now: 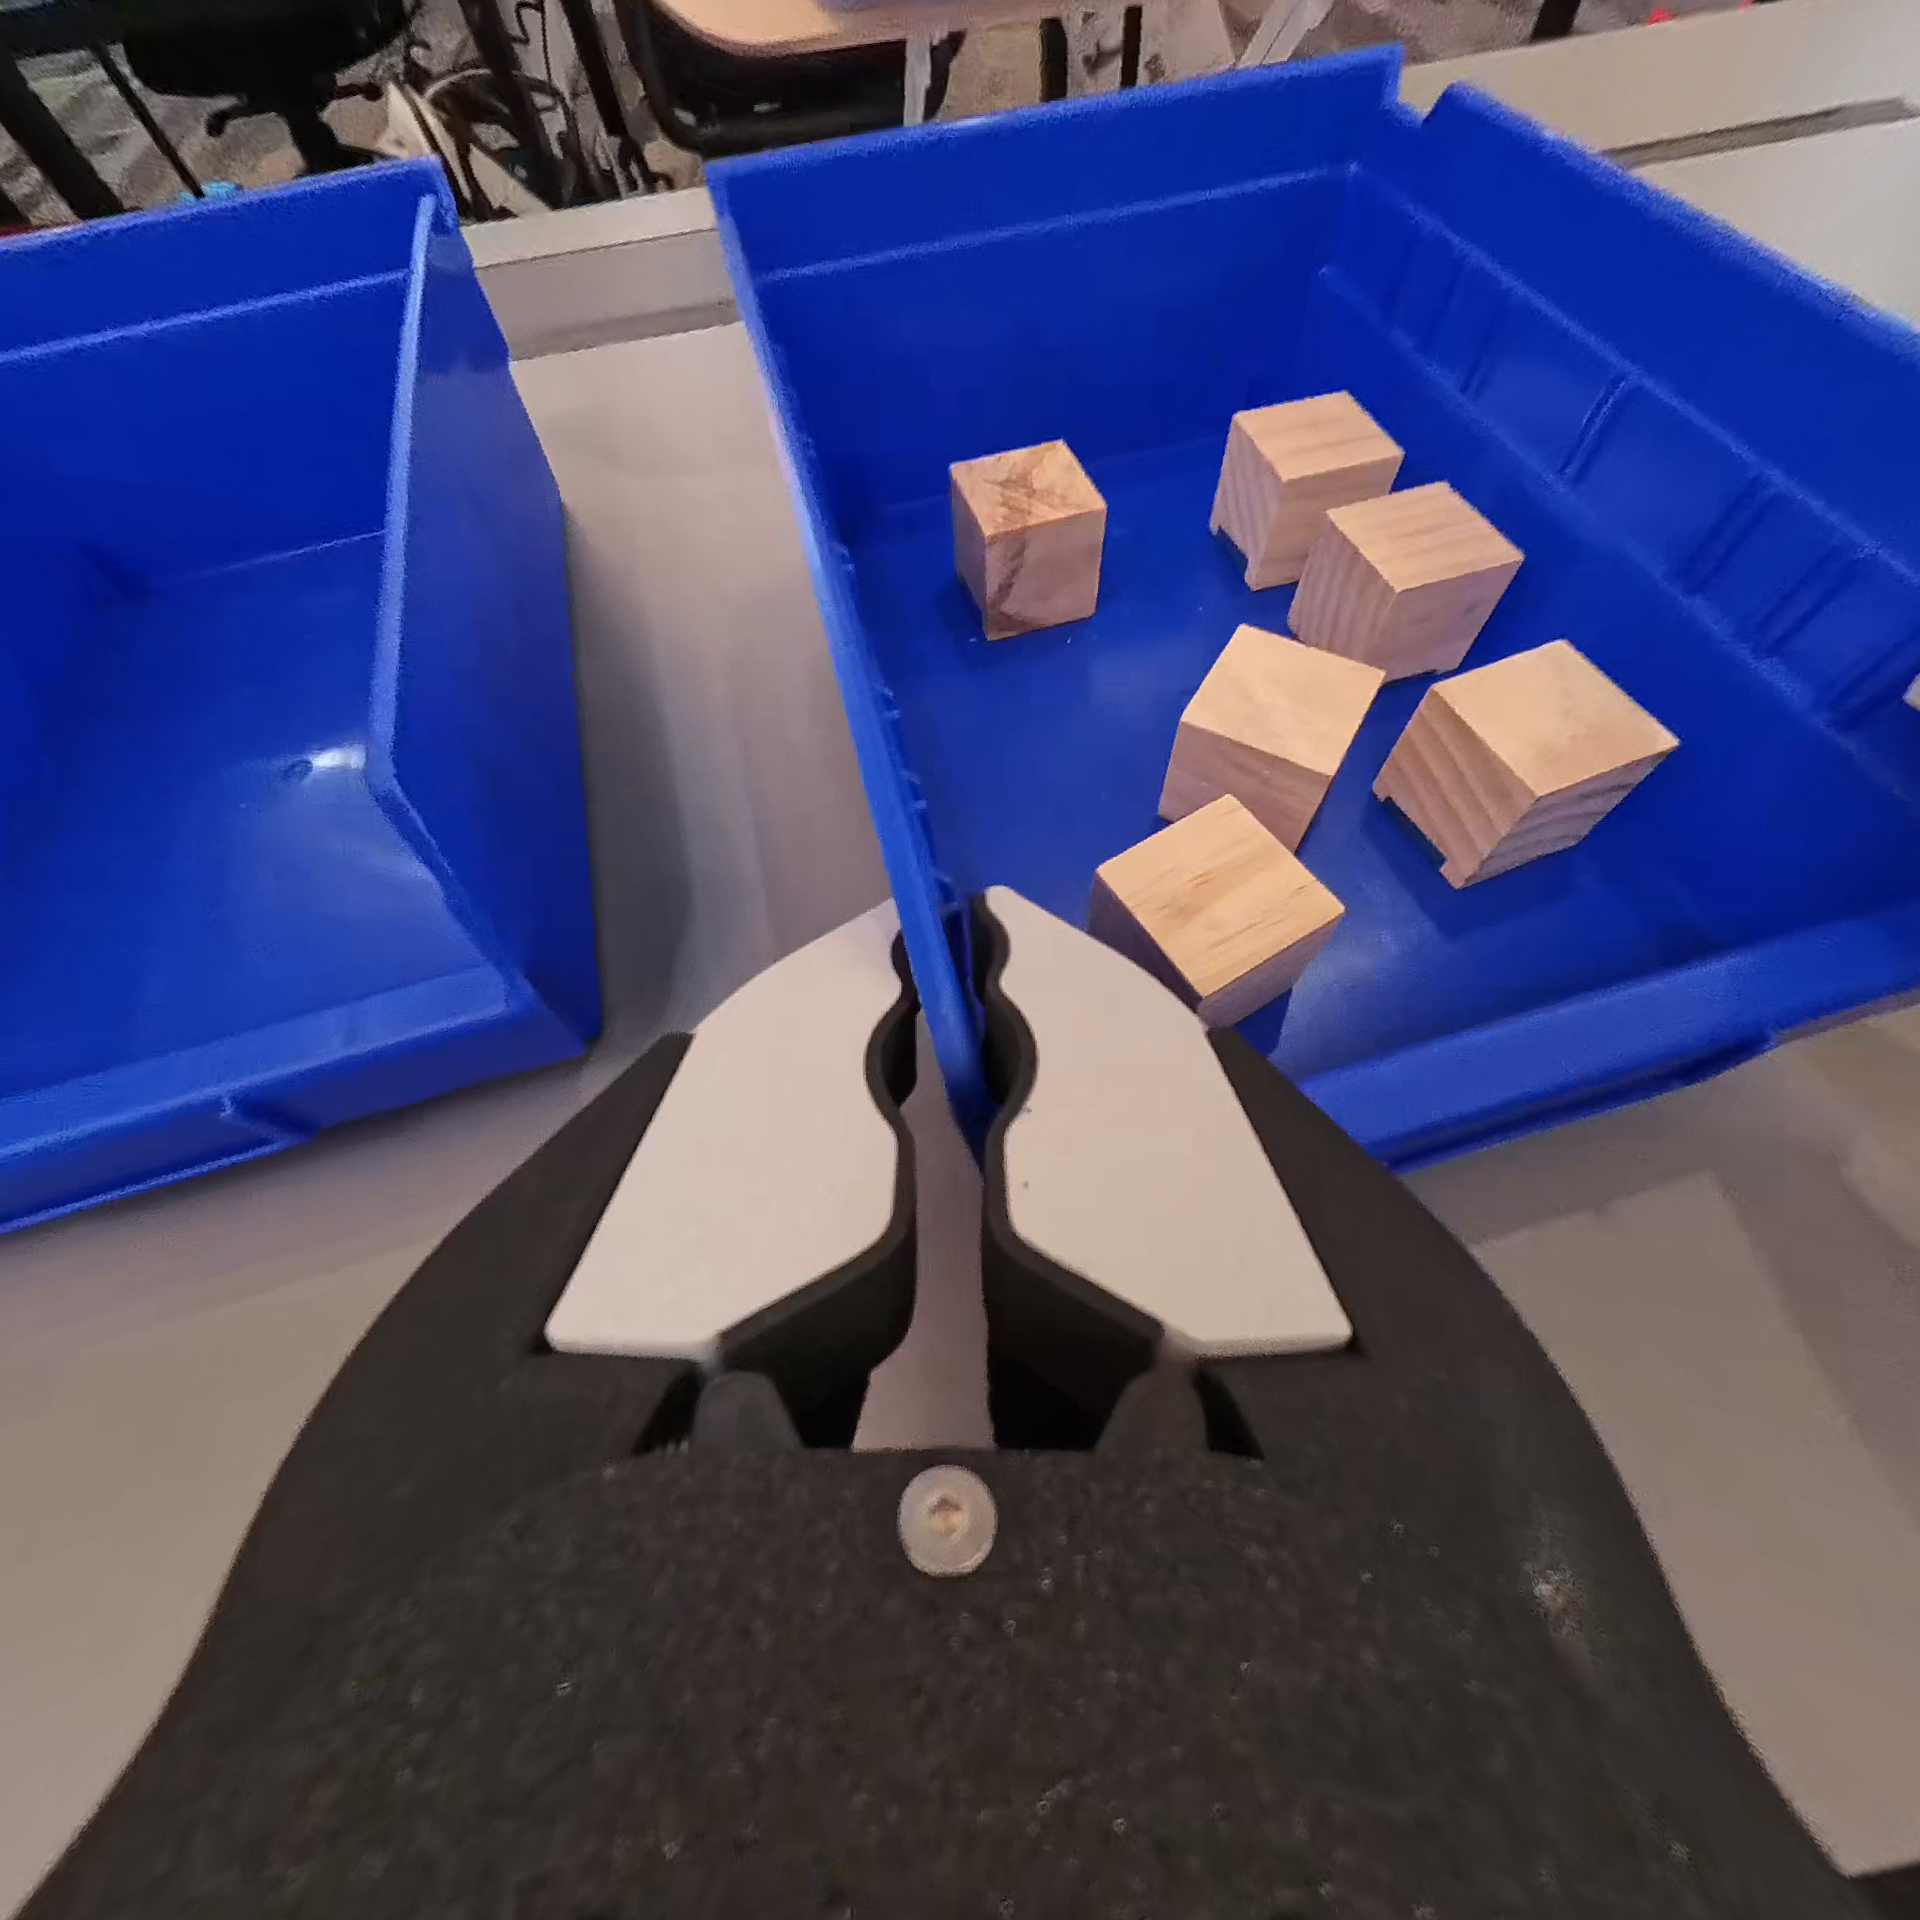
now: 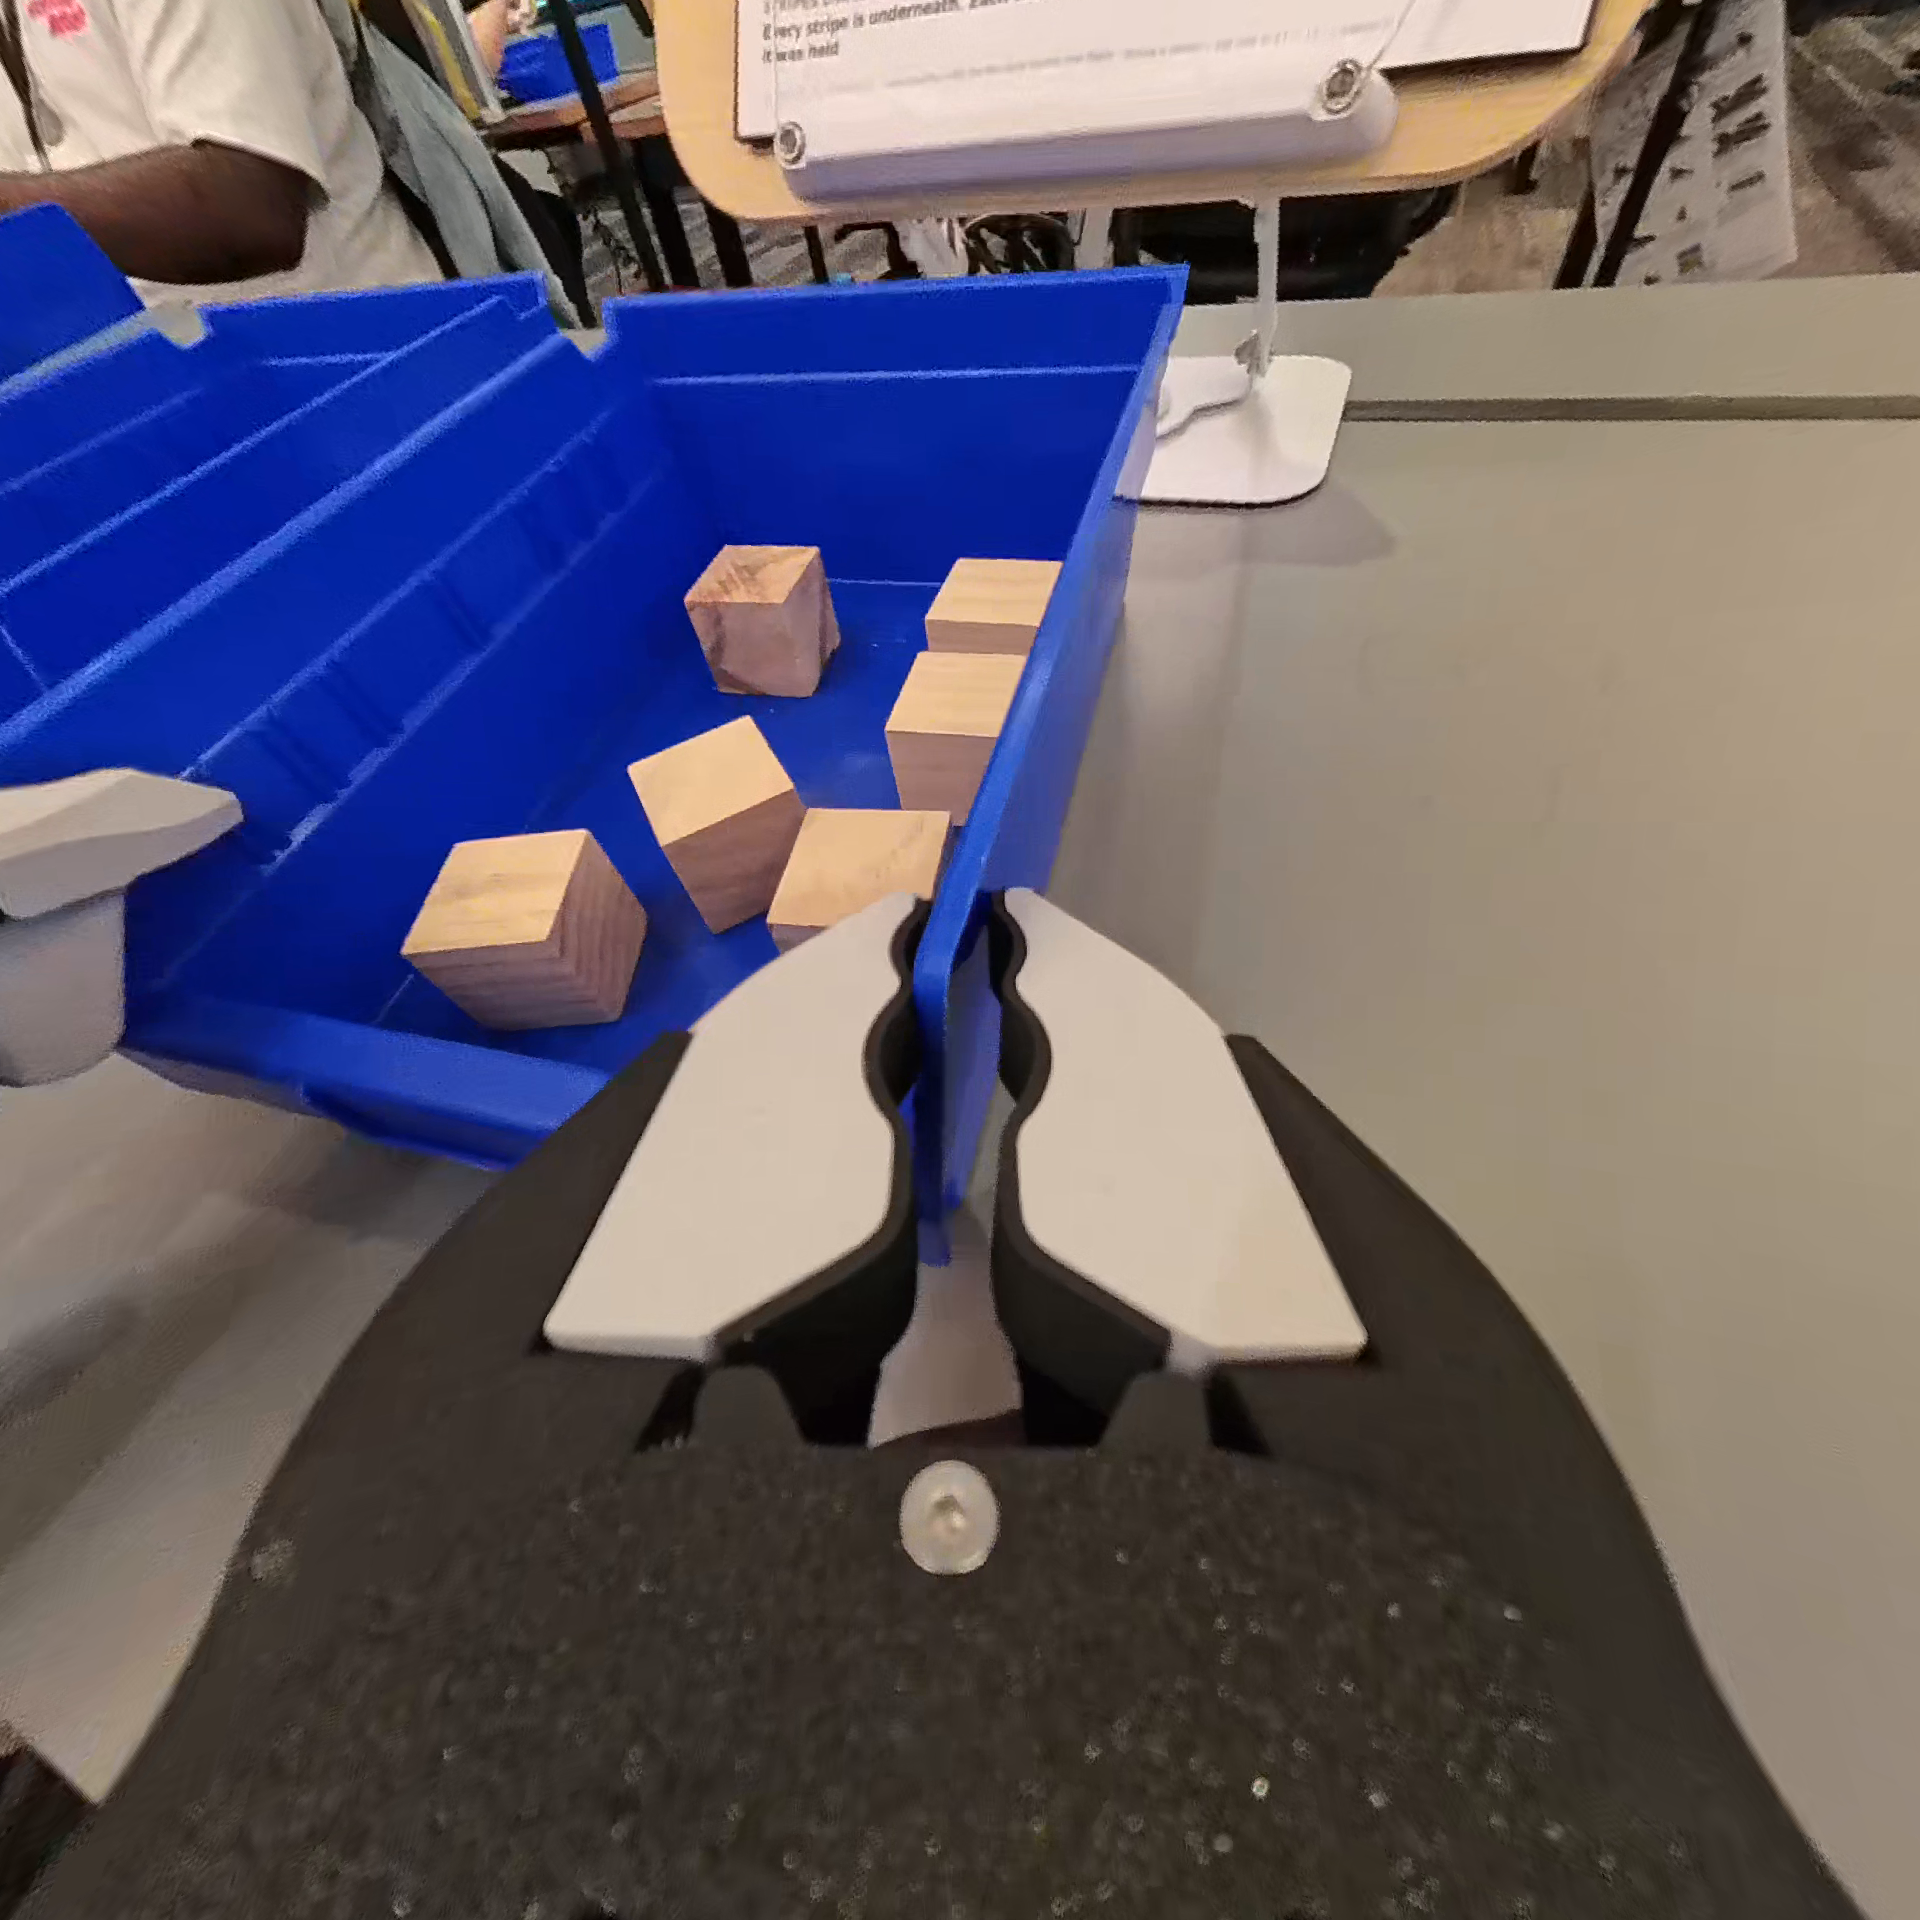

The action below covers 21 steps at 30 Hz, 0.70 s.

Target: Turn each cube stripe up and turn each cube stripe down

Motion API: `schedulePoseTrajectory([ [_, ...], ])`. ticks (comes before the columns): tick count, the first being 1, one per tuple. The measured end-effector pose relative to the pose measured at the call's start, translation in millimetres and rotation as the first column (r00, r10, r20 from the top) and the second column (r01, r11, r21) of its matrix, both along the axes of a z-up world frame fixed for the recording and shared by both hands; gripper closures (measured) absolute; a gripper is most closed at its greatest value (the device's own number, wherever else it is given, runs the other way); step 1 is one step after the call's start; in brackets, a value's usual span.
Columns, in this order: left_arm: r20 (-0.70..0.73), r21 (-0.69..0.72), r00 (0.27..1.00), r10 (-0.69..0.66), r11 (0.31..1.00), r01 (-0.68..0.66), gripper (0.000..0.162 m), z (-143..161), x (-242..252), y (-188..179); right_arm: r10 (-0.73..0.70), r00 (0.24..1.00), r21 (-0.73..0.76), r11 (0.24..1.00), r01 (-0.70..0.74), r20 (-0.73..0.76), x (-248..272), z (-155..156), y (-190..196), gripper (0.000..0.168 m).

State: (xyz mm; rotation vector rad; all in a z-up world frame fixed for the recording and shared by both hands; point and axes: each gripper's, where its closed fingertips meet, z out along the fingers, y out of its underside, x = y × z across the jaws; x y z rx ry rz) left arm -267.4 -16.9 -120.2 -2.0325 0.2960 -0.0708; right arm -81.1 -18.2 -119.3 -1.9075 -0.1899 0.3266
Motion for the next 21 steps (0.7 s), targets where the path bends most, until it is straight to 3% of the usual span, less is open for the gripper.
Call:
schedulePoseTrajectory([
  [3, 0.078, -0.014, 0.995, -0.054, 0.998, 0.055, 0.145, -1.5, 4.4, 0.4, 0.06, 0.998, 0.034, 0.998, -0.06, -0.003, -0.7, 0.3, 1.5, 0.155],
  [4, 0.107, -0.023, 0.992, -0.07, 0.997, 0.073, 0.134, -1.1, 6.0, -2.1, 0.082, 0.996, 0.043, 0.996, -0.081, -0.023, -1.2, 0.7, -0.1, 0.152],
  [5, 0.141, -0.033, 0.986, -0.086, 0.995, 0.092, 0.111, 1.3, 7.6, -6.8, 0.098, 0.994, 0.046, 0.994, -0.096, -0.041, -0.5, 1.9, -3.5, 0.14],
  [6, 0.187, -0.033, 0.976, -0.115, 0.992, 0.123, 0.101, 7.6, 9.8, -14.9, 0.102, 0.994, 0.064, 0.993, -0.099, -0.05, 2.2, 4.4, -7.9, 0.129],
  [9, 0.314, 0.037, 0.926, -0.21, 0.977, 0.209, 0.099, 42.4, 2.3, -47.8, 0.16, 0.985, 0.169, 0.975, -0.147, -0.064, 6.9, 18.7, -33.3, 0.125],
  [11, 0.297, 0.06, 0.932, -0.21, 0.978, 0.201, 0.091, 58.9, -25.3, -61.3, 0.196, 0.978, 0.246, 0.954, -0.173, -0.072, 8.0, 30.6, -51.8, 0.126],
  [14, 0.2, 0.062, 0.973, -0.115, 0.993, 0.105, 0.081, 72.1, -92.4, -59.0, 0.256, 0.966, 0.312, 0.92, -0.236, -0.026, -1.9, 37.6, -76.1, 0.129],
  [16, 0.1, 0.1, 0.994, 0.035, 0.994, -0.046, 0.082, 72.9, -157.9, -40.6, 0.278, 0.96, 0.33, 0.905, -0.27, 0.024, -9.9, 38.3, -86.3, 0.134],
  [19, -0.026, 0.08, 0.969, 0.246, 0.967, -0.243, 0.082, 48.6, -252.4, -6.3, 0.296, 0.951, 0.36, 0.882, -0.306, 0.083, -21.0, 41.2, -93.7, 0.139],
  [21, 0.026, -0.017, 0.962, 0.272, 0.962, -0.272, 0.082, 20.6, -281.2, 13.7, 0.312, 0.943, 0.361, 0.872, -0.332, 0.113, -28.7, 39.5, -96.7, 0.14],
])
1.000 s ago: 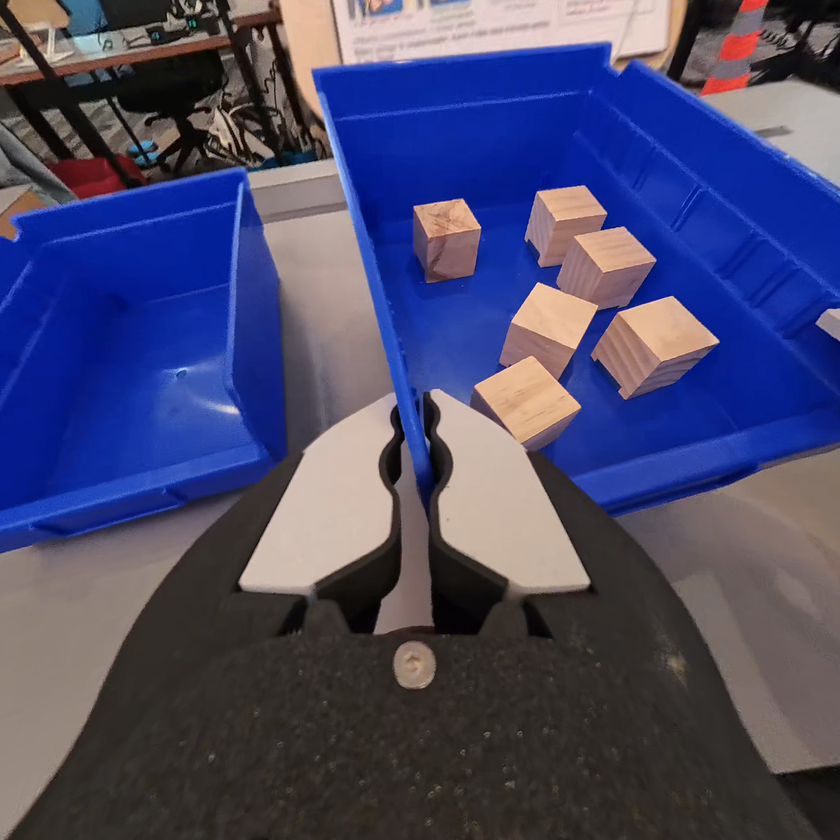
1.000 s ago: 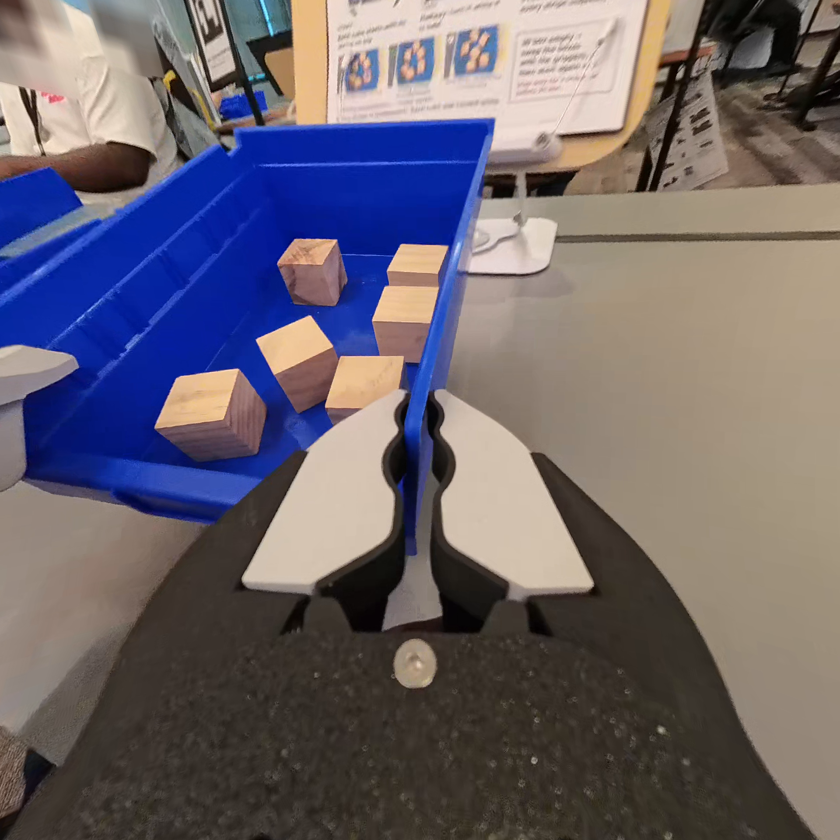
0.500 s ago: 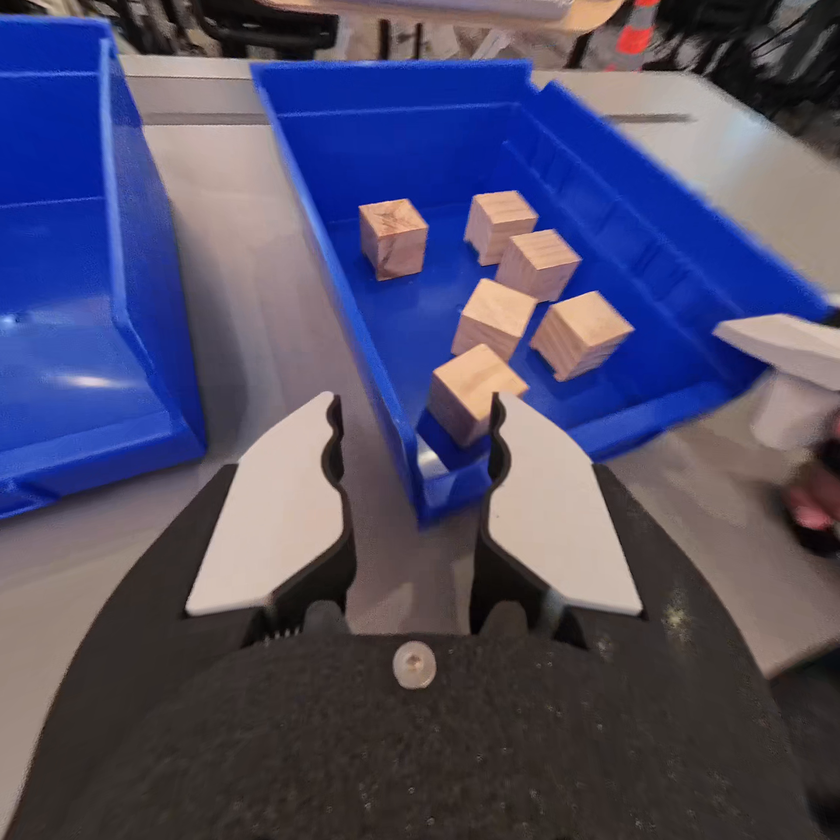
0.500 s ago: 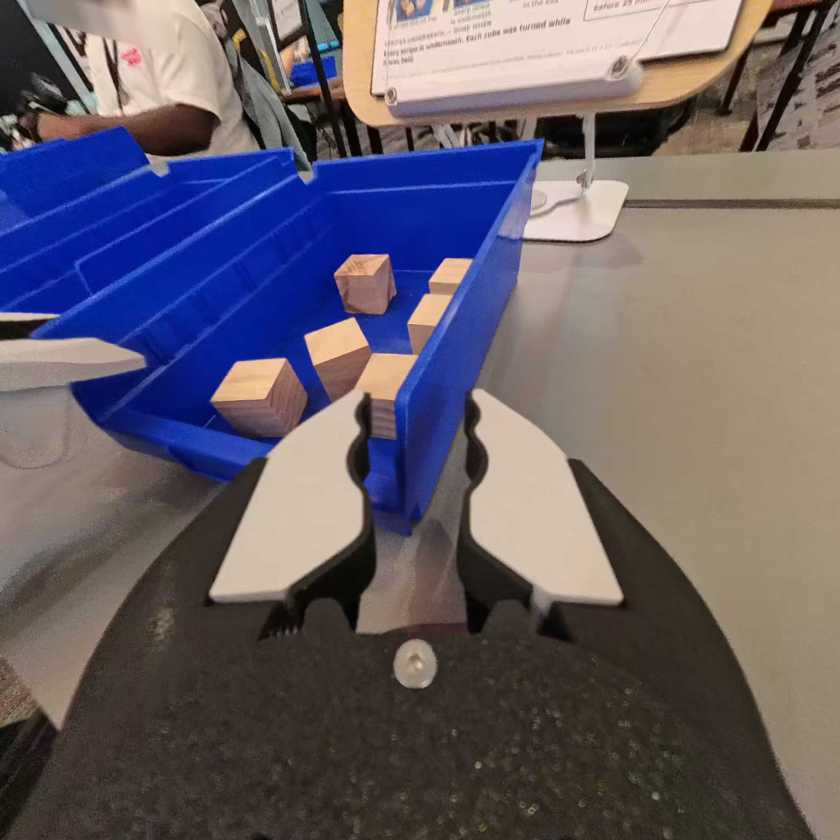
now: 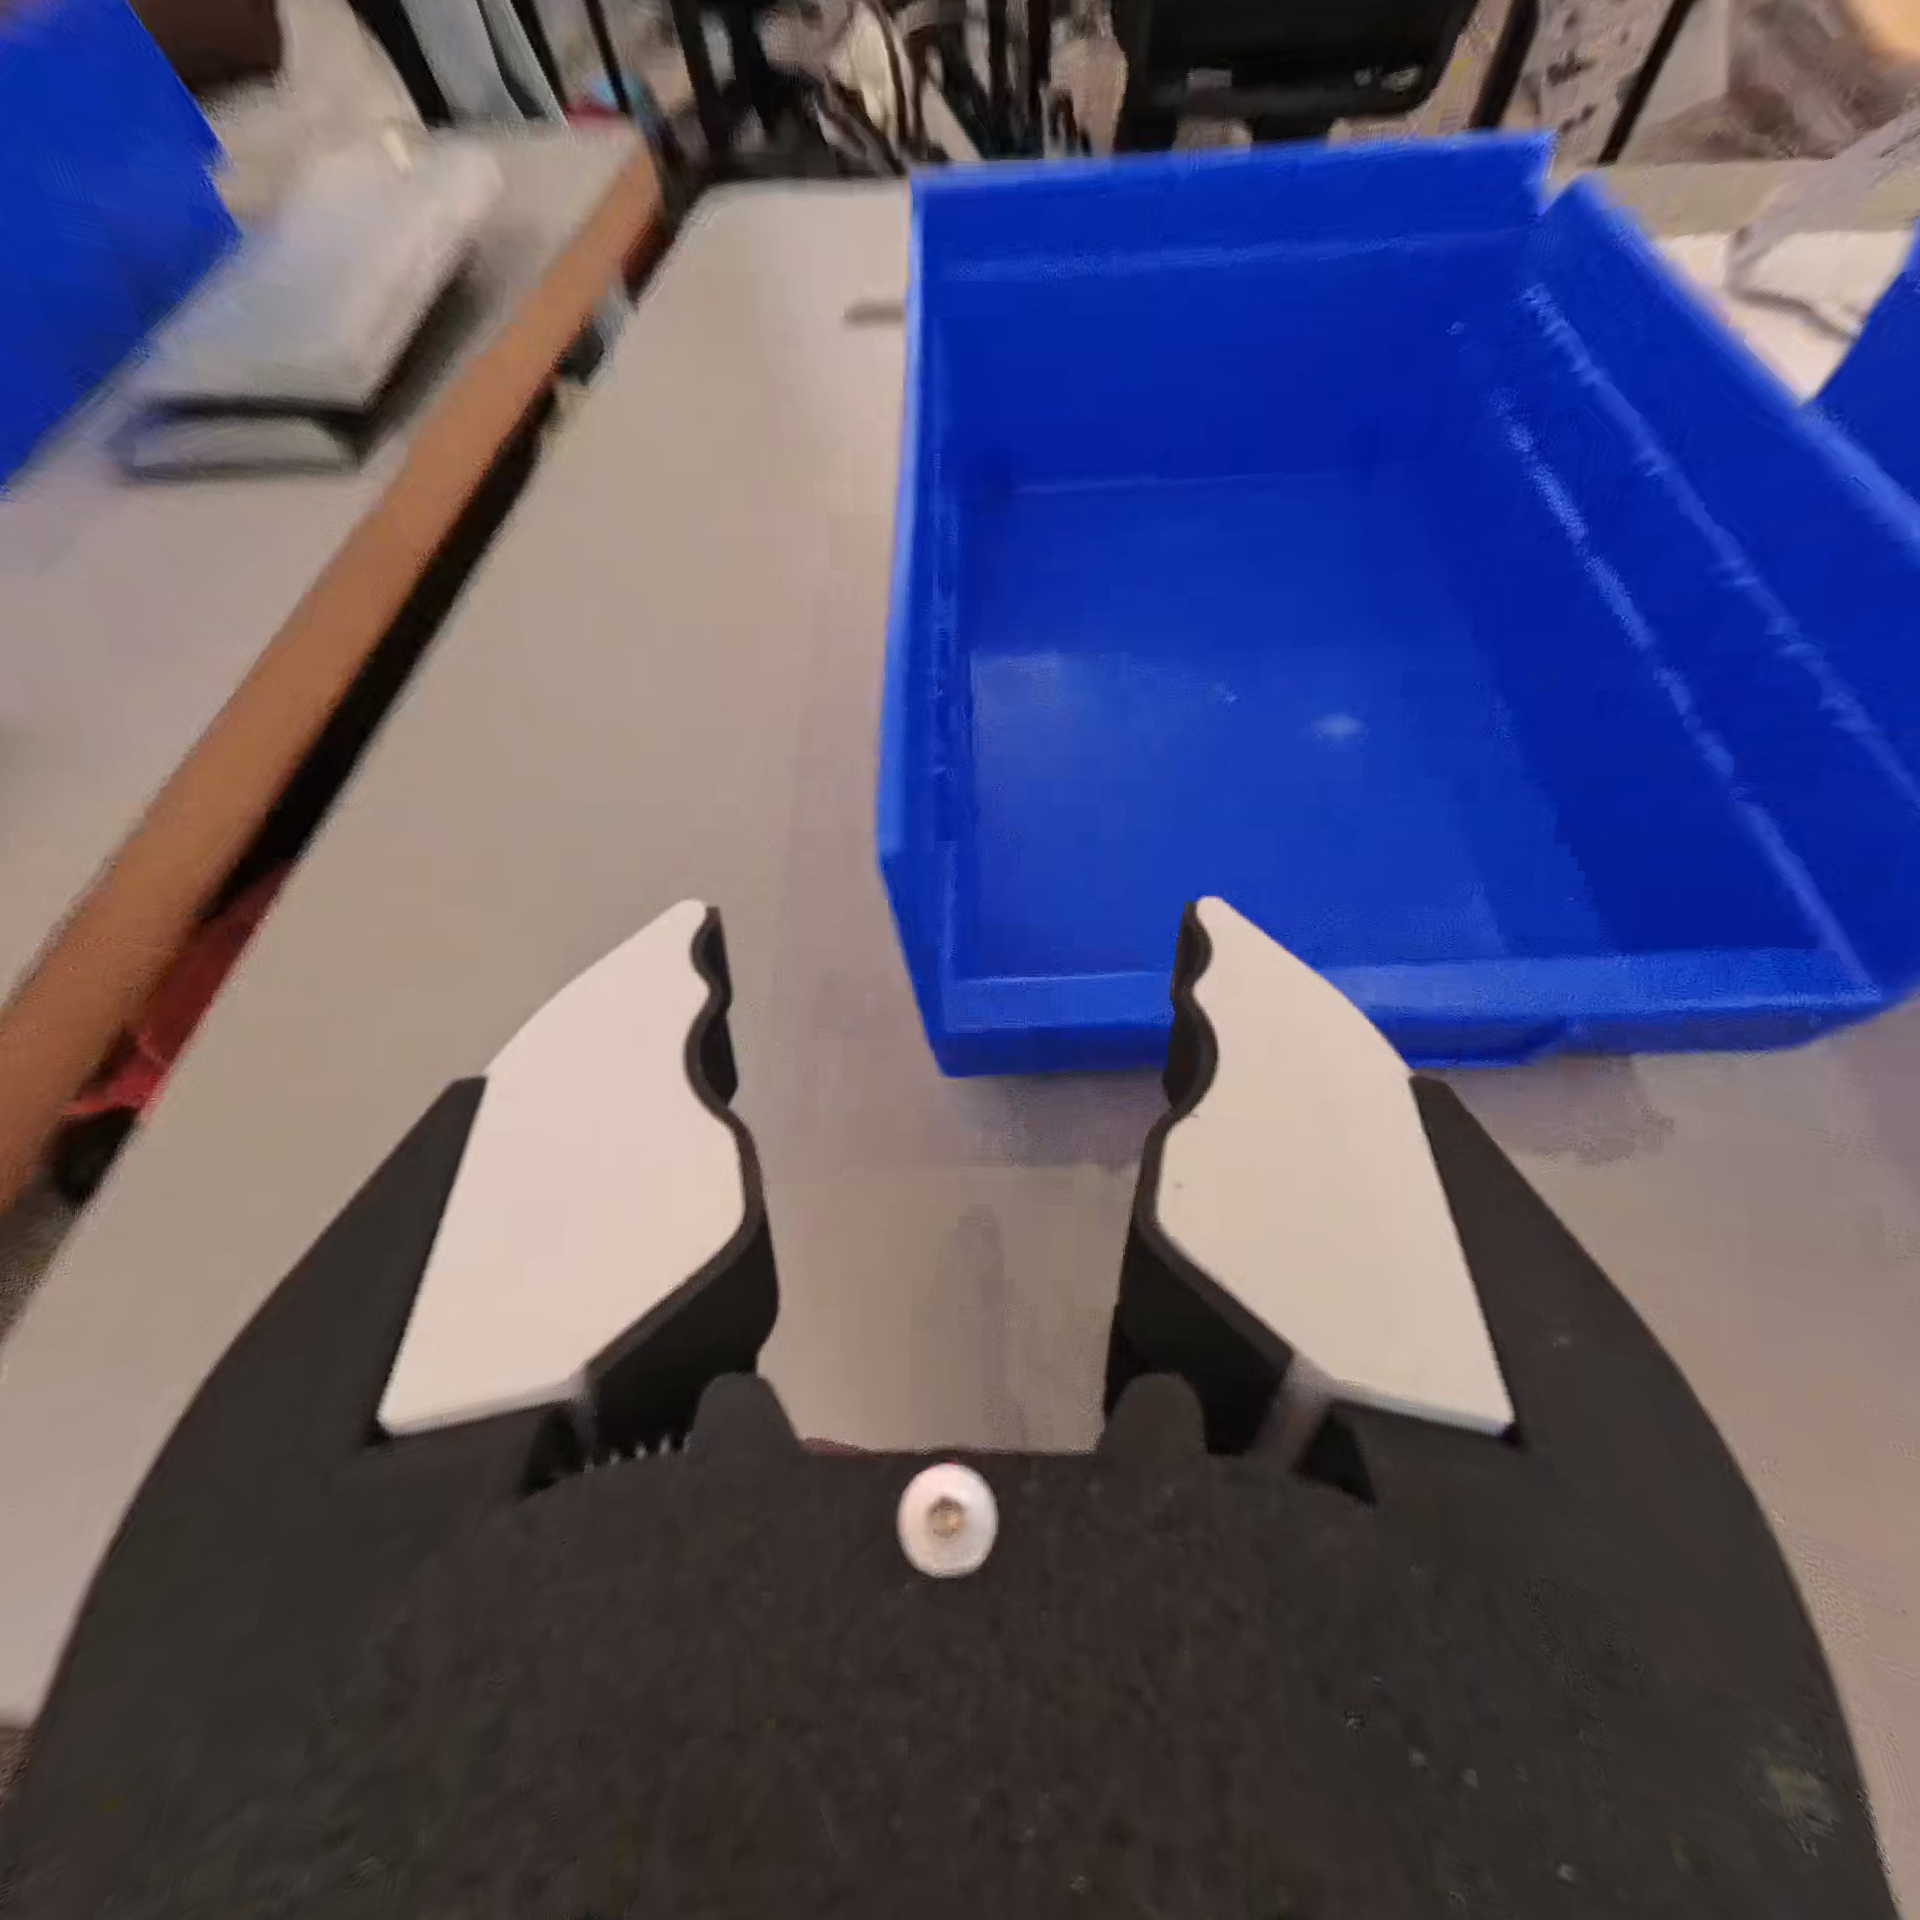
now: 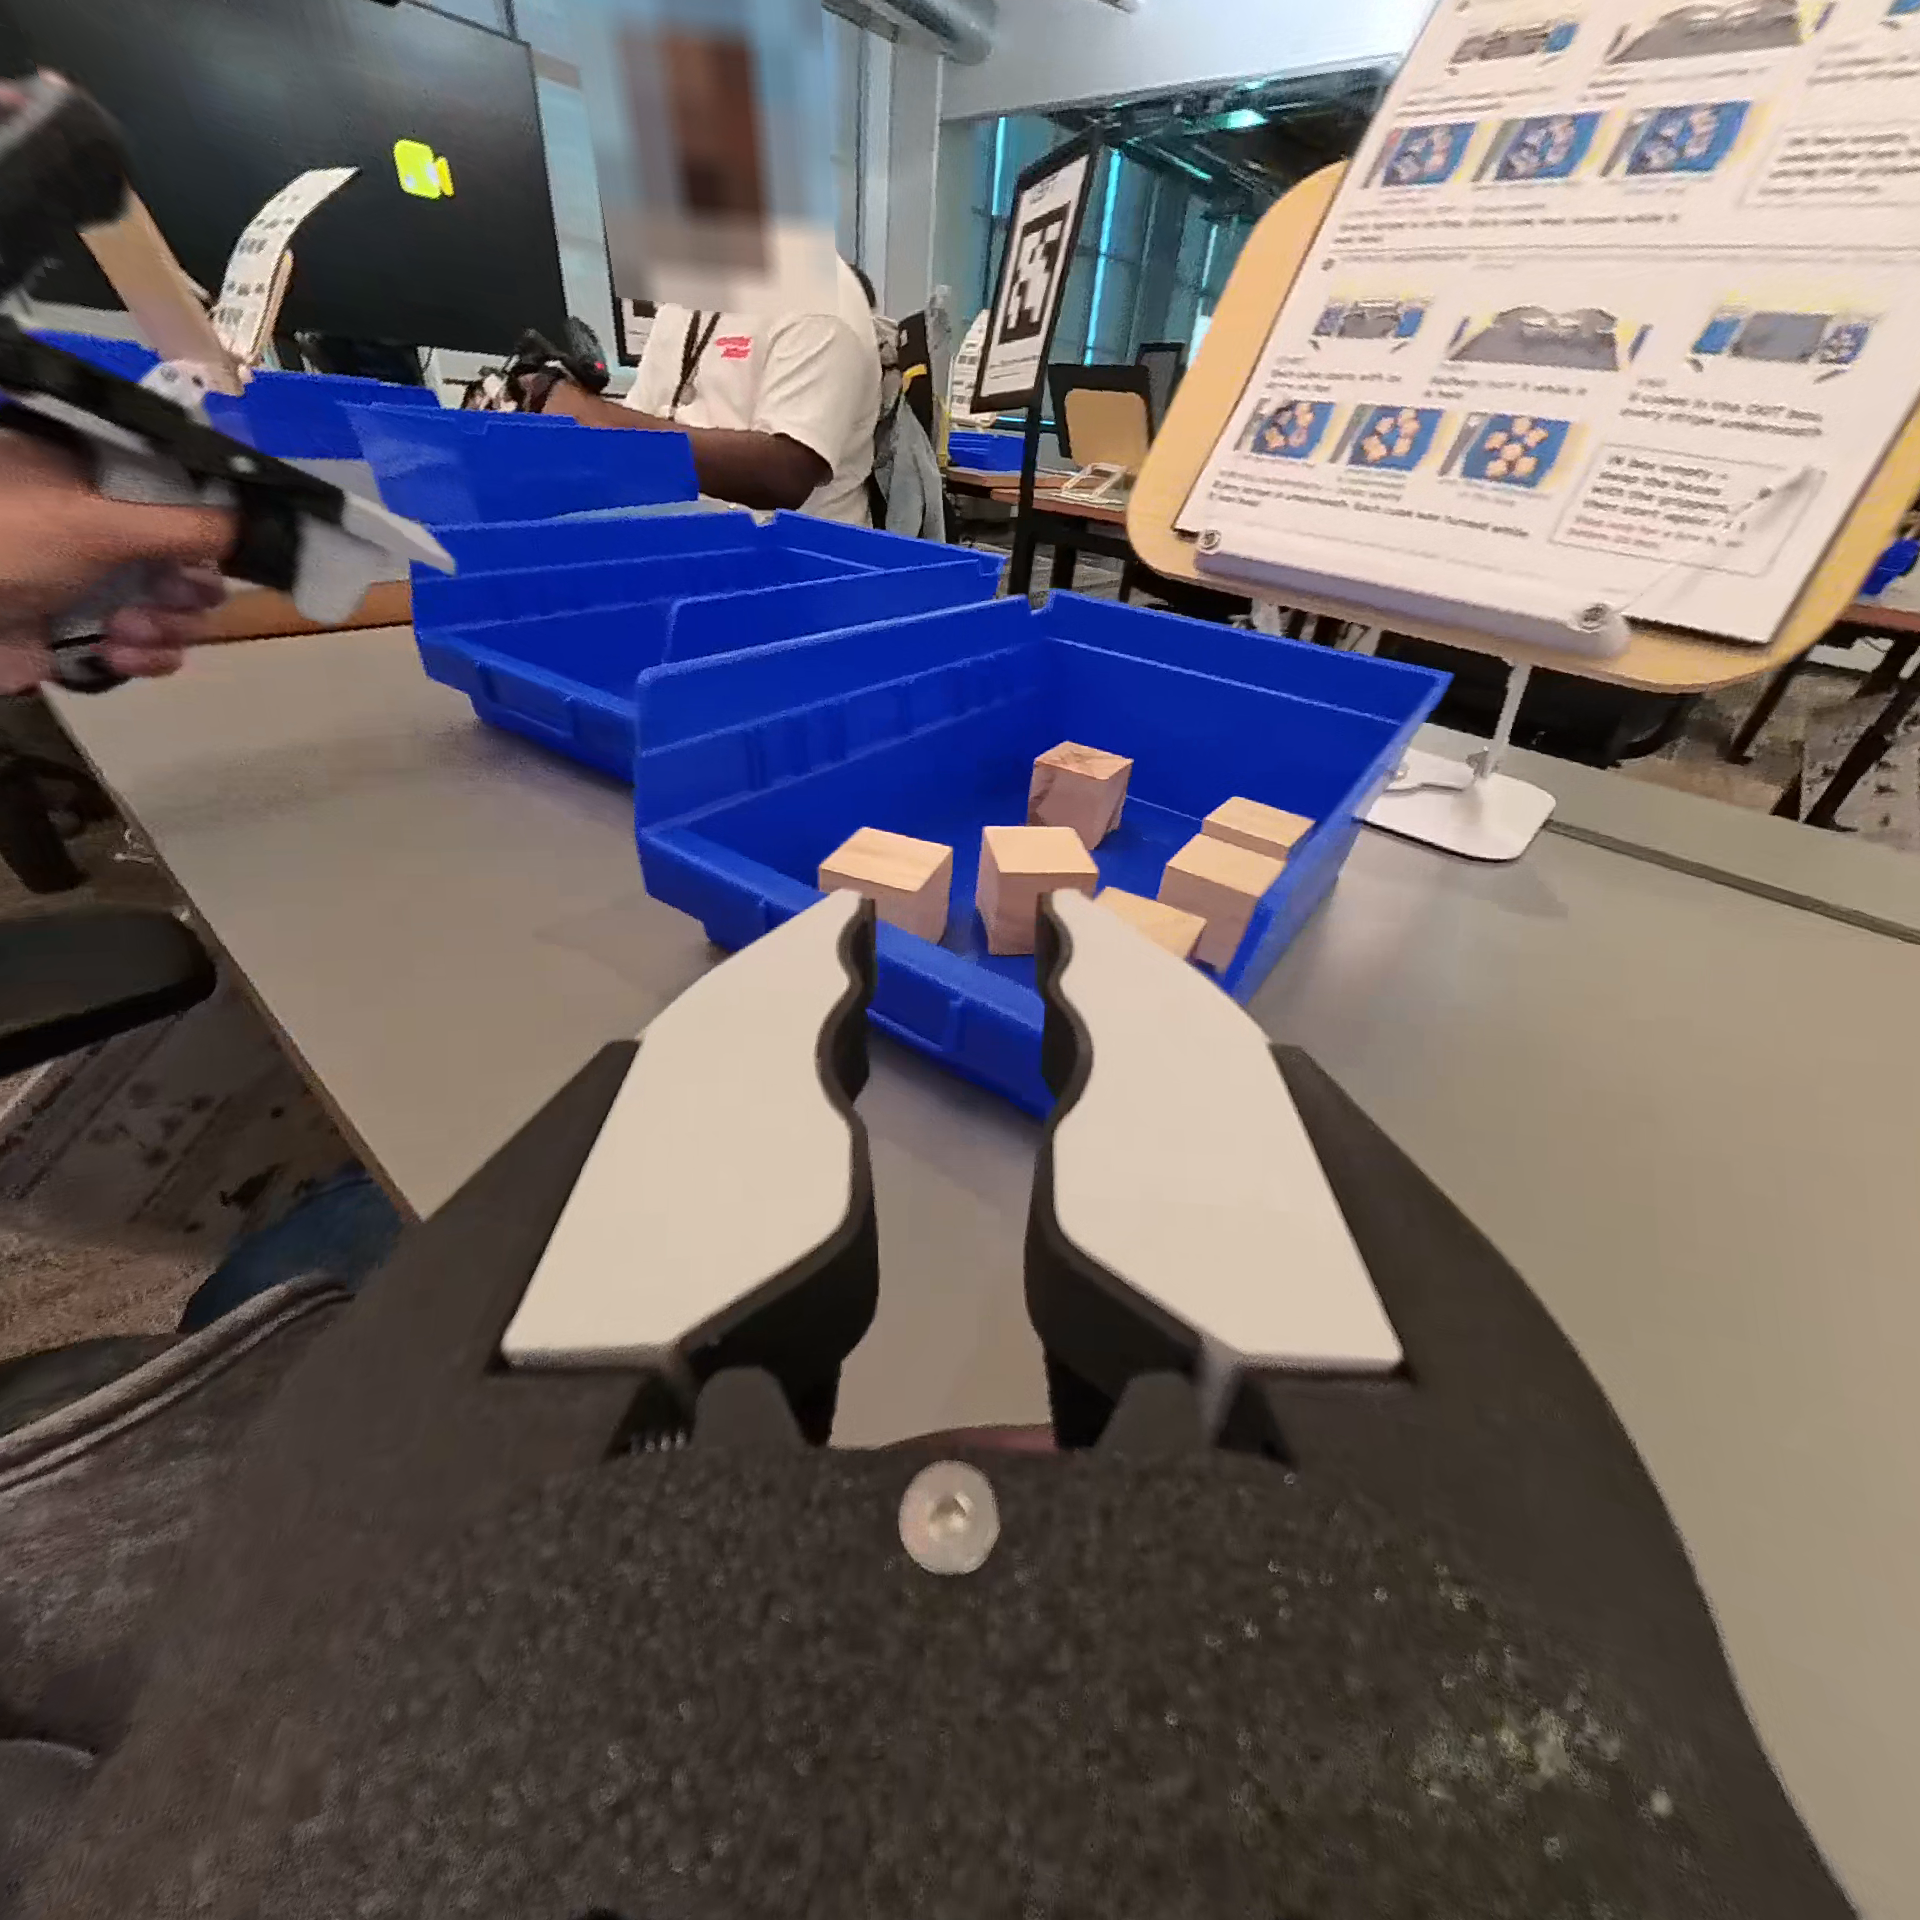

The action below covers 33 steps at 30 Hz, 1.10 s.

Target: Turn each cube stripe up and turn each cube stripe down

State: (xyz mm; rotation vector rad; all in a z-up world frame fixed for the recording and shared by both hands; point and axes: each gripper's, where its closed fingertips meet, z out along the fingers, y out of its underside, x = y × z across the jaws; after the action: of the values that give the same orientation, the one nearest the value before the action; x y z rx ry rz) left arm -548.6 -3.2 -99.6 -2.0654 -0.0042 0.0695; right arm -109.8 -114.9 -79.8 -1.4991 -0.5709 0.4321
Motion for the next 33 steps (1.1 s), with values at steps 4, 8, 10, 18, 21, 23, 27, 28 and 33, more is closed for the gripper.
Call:
schedulePoseTrajectory([
  [4, 0.146, -0.022, 0.989, 0.001, 1.0, 0.002, 0.085, -25.3, -17.8, 28.7, 0.024, 0.999, -0.006, 1.0, -0.024, 0.029, -14.6, -6.3, -5.8, 0.14],
  [8, 0.212, -0.037, 0.976, -0.043, 0.998, 0.052, 0.117, -35.9, -15.1, 42.3, 0.117, 0.993, -0.08, 0.99, -0.116, 0.016, -47.4, -19.2, -16.1, 0.139],
  [10, 0.314, -0.044, 0.941, -0.129, 0.988, 0.151, 0.151, -38.9, 1.8, 39.9, 0.177, 0.984, -0.135, 0.976, -0.173, 0.024, -71.8, -29.8, -20.8, 0.126],
  [18, 0.239, -0.105, 0.97, 0.031, 0.994, -0.006, 0.157, -42.2, 3.5, -16.2, 0.266, 0.952, -0.218, 0.948, -0.231, 0.151, -164.5, -41.3, -19.9, 0.114],
  [21, 0.173, -0.135, 0.982, 0.073, 0.99, -0.05, 0.157, -42.9, 6.0, -54.8, 0.314, 0.943, -0.238, 0.93, -0.282, 0.11, -204.7, -41.5, -14.6, 0.131],
  [23, 0.164, -0.135, 0.982, 0.088, 0.989, -0.067, 0.157, -42.9, 9.7, -78.0, 0.3, 0.952, -0.27, 0.923, -0.272, 0.066, -226.0, -43.0, -7.1, 0.131],
  [27, 0.157, -0.106, 0.985, 0.068, 0.993, -0.051, 0.155, -42.1, 24.5, -111.3, 0.283, 0.959, -0.278, 0.923, -0.267, 0.017, -256.7, -37.5, -0.8, 0.119],
  [28, 0.15, -0.093, 0.987, 0.051, 0.995, -0.037, 0.154, -41.8, 29.1, -116.8, 0.285, 0.958, -0.275, 0.924, -0.267, 0.029, -262.2, -38.0, -0.9, 0.123],
  [33, 0.08, -0.034, 0.995, 0.052, 0.998, -0.05, 0.156, -39.5, 29.5, -140.9, 0.295, 0.954, -0.196, 0.94, -0.279, 0.06, -275.6, -28.6, -8.2, 0.154],
])
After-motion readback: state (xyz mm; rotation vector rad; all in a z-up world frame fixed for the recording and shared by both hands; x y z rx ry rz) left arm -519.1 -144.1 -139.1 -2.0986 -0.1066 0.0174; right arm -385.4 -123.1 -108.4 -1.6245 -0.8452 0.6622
